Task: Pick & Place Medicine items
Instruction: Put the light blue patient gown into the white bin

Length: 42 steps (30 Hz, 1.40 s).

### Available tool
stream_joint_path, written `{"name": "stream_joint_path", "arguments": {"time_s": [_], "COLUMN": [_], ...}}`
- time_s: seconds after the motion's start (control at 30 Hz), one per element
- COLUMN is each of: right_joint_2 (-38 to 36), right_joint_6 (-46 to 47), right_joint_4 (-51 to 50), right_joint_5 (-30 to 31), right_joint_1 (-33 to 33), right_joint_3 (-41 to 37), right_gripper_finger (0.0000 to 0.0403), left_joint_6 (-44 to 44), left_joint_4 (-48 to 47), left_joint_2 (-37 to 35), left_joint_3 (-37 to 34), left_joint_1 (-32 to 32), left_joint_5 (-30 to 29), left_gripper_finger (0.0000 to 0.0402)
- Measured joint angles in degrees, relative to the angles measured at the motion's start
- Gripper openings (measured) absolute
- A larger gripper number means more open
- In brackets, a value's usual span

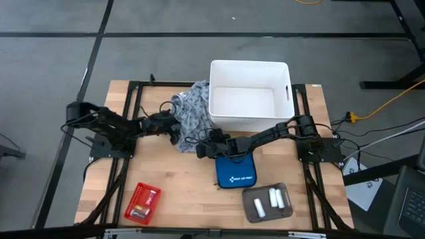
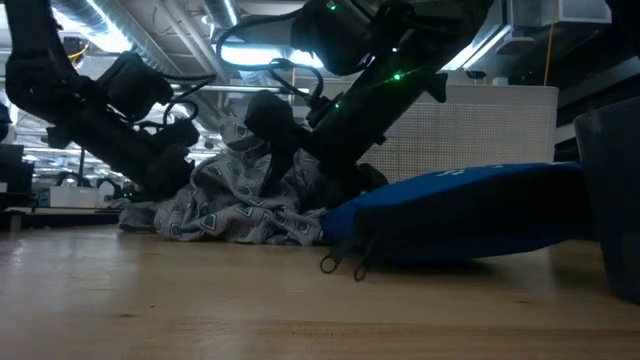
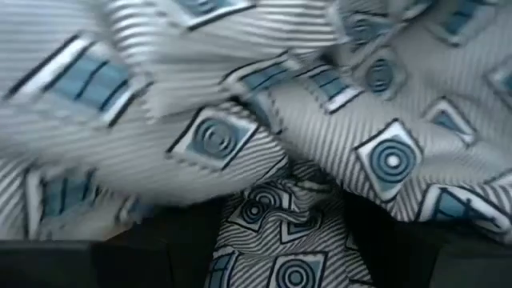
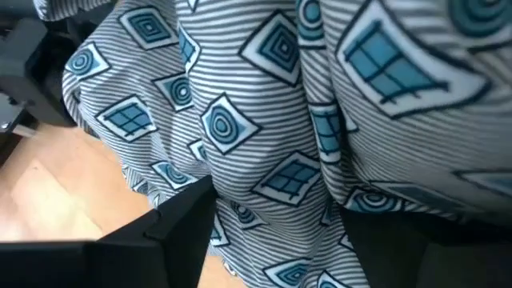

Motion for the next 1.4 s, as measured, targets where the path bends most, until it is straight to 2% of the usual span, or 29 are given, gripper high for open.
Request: {"name": "stream_joint_path", "arguments": {"time_s": [0.17,0.4,0.43,0.53,0.6,0.87,1.13,1.4], "right_joint_2": [0.0,0.1,0.1,0.1,0.1,0.2,0.2,0.0], "right_joint_6": [-1.2,-5.1,-6.1,-7.5,-8.7,-12.2,-18.2,-22.2], "right_joint_4": [1.7,5.6,6.5,8.8,10.1,11.2,7.1,6.5], "right_joint_5": [-0.9,-2.9,-3.5,-4.7,-5.4,-6.4,-6.6,-6.6], "right_joint_1": [0.0,0.1,0.1,0.1,0.3,1.5,2.7,4.0], "right_joint_3": [0.0,0.0,0.0,0.0,0.0,2.3,10.3,14.4], "right_gripper_finger": [0.0189,0.0025,0.0014,0.0018,0.0015,0.0006,0.0003,0.0003], "left_joint_6": [2.1,2.3,2.3,3.5,4.9,5.9,9.5,14.4], "left_joint_4": [6.1,6.1,6.1,6.1,6.0,5.9,5.7,4.9], "left_joint_2": [4.2,5.5,5.5,5.5,5.5,3.1,-5.2,-13.2], "left_joint_3": [0.5,3.9,4.3,5.3,5.7,6.0,6.0,6.2], "left_joint_1": [-1.7,-5.1,-5.7,-7.8,-9.1,-12.3,-17.9,-26.1], "left_joint_5": [3.4,4.7,5.5,6.3,5.9,5.9,5.9,5.1], "left_gripper_finger": [0.0224,0.0093,0.0073,0.0019,0.0008,0.0002,0.0002,0.0001]}}
